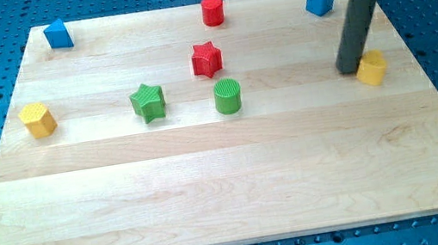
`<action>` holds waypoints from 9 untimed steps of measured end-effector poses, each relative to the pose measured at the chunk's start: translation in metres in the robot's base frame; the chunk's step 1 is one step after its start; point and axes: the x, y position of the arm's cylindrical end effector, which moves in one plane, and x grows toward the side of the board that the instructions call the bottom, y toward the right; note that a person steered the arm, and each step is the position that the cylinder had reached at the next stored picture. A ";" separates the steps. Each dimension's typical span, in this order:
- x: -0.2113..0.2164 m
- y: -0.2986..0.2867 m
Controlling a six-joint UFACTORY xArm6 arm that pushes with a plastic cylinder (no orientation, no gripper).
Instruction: Slide the red star to the bottom center of the board
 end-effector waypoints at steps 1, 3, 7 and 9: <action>-0.021 -0.021; -0.079 -0.043; -0.086 -0.047; -0.123 -0.088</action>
